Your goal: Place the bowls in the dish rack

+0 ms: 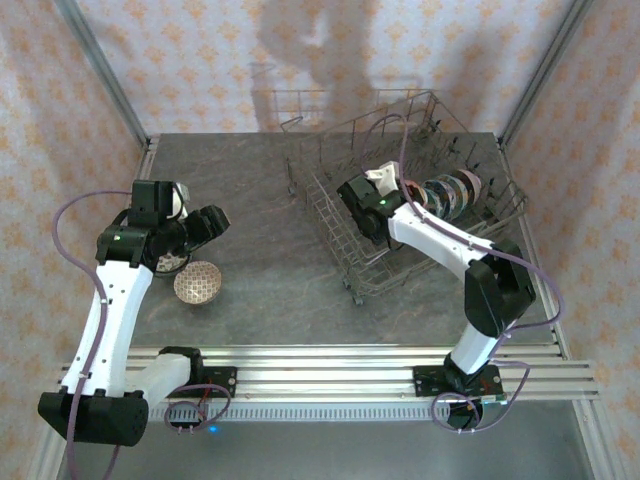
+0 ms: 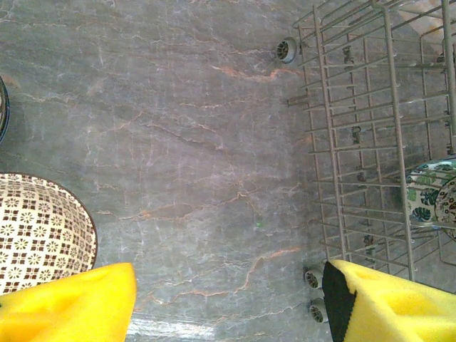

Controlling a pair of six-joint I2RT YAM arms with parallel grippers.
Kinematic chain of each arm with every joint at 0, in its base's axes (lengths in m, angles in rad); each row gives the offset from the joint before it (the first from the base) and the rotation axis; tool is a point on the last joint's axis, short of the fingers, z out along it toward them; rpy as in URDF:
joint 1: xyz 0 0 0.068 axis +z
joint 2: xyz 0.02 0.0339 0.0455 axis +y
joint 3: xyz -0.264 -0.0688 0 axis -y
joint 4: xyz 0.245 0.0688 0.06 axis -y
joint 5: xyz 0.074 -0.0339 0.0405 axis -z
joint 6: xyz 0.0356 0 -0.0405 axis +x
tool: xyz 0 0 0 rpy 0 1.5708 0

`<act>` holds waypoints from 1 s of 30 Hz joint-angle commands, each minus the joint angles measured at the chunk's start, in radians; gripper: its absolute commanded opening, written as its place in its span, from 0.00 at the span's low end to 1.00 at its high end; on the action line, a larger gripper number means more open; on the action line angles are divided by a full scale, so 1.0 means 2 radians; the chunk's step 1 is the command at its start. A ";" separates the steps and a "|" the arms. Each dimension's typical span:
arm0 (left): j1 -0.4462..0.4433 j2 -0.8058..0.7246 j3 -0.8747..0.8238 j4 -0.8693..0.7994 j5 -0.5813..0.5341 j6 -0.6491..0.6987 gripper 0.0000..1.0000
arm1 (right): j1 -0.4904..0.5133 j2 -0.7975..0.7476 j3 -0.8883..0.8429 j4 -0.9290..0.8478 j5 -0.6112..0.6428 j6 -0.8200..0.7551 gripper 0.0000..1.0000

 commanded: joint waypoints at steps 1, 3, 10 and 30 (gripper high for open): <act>0.005 -0.010 -0.004 -0.001 -0.001 0.002 0.71 | 0.009 0.010 -0.006 0.006 0.016 0.006 0.01; 0.005 -0.011 -0.006 -0.002 -0.001 0.002 0.71 | 0.010 0.013 -0.003 0.007 0.013 0.008 0.03; 0.005 -0.016 -0.011 -0.001 0.001 0.001 0.71 | 0.010 0.027 0.008 -0.003 0.002 0.020 0.09; 0.006 -0.024 -0.037 0.009 0.010 -0.008 0.71 | -0.006 0.058 0.017 -0.018 -0.064 0.041 0.25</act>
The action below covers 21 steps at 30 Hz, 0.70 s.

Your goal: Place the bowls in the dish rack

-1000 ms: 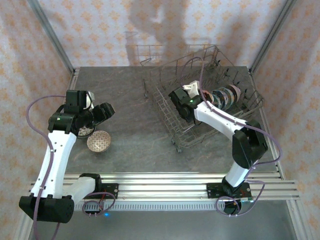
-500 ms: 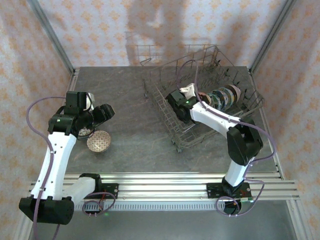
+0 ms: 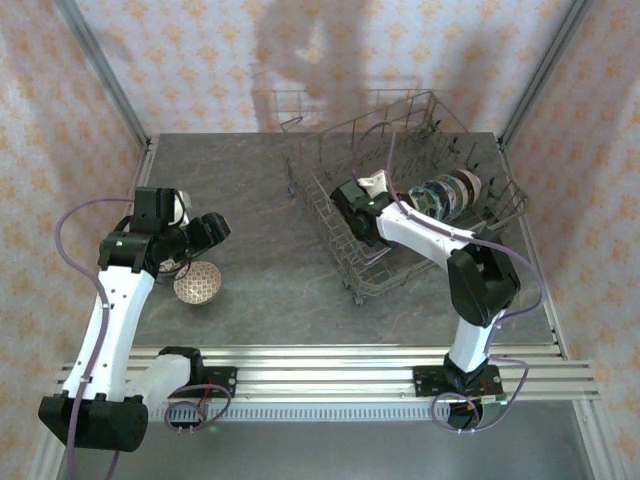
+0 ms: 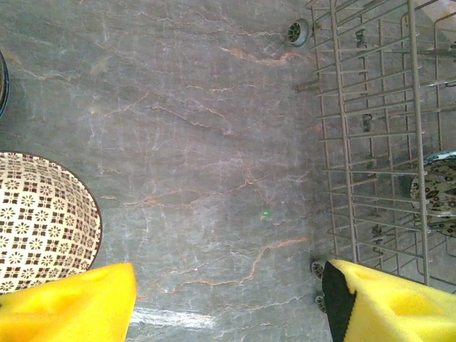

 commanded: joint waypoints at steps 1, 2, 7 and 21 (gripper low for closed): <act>0.005 -0.009 -0.009 0.009 0.005 -0.005 0.71 | -0.007 0.008 0.009 -0.014 -0.012 0.015 0.29; 0.005 -0.008 -0.010 0.010 0.005 -0.005 0.71 | -0.007 0.010 0.011 -0.015 -0.019 0.013 0.31; 0.006 -0.008 -0.017 0.017 0.010 -0.019 0.71 | -0.008 0.018 0.020 -0.031 -0.032 0.015 0.46; 0.005 -0.007 -0.011 0.015 0.014 -0.030 0.71 | -0.045 -0.045 0.047 -0.085 -0.080 0.019 0.86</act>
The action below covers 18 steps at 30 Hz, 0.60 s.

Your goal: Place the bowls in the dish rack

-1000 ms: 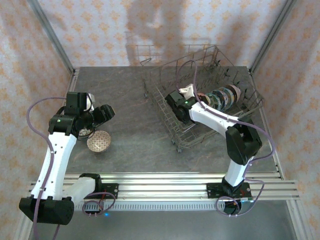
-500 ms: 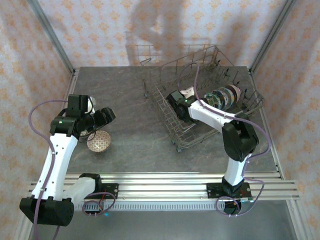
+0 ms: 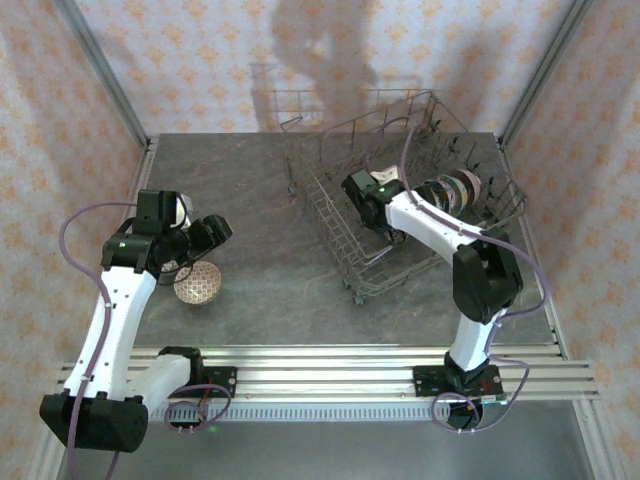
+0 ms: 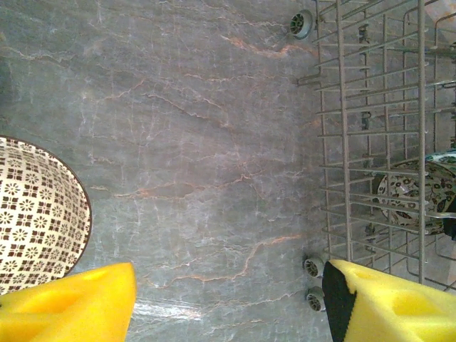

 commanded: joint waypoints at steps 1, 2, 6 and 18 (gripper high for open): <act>0.004 -0.006 0.003 0.007 0.002 -0.015 0.71 | -0.006 -0.050 0.009 -0.021 -0.018 0.003 0.86; 0.003 -0.006 0.001 0.013 0.006 -0.020 0.71 | -0.007 -0.061 0.008 -0.019 -0.030 -0.001 0.89; -0.002 -0.003 0.006 0.011 0.002 -0.027 0.71 | -0.007 -0.098 0.012 -0.020 -0.065 -0.001 0.91; 0.009 0.008 -0.039 -0.105 -0.137 -0.007 0.75 | -0.007 -0.186 -0.007 -0.029 -0.132 0.034 0.92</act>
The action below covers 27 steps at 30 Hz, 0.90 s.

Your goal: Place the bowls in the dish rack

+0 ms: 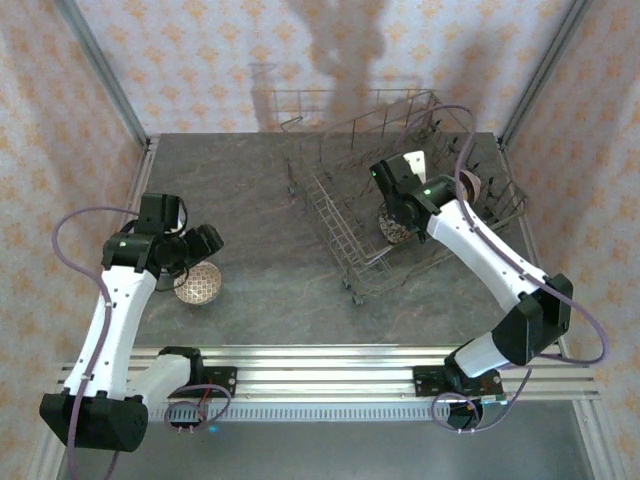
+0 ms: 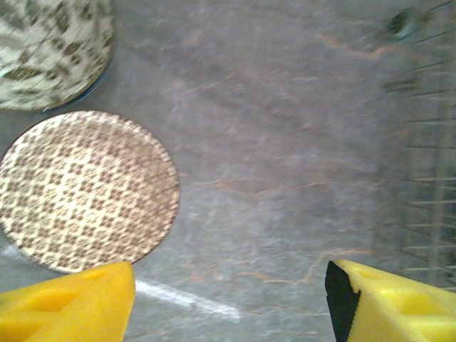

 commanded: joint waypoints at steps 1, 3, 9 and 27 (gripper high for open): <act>0.013 0.000 -0.040 -0.038 -0.047 -0.012 0.75 | 0.000 -0.036 -0.014 -0.008 -0.022 0.021 0.92; 0.020 -0.011 -0.059 -0.028 -0.056 -0.024 0.76 | -0.001 -0.048 -0.022 -0.002 -0.029 0.020 0.92; 0.064 -0.027 -0.086 -0.031 -0.070 -0.046 0.80 | 0.000 -0.060 -0.037 0.012 -0.052 0.013 0.92; 0.152 0.035 -0.180 0.045 -0.006 -0.094 0.77 | -0.012 -0.025 -0.040 0.049 -0.084 -0.015 0.92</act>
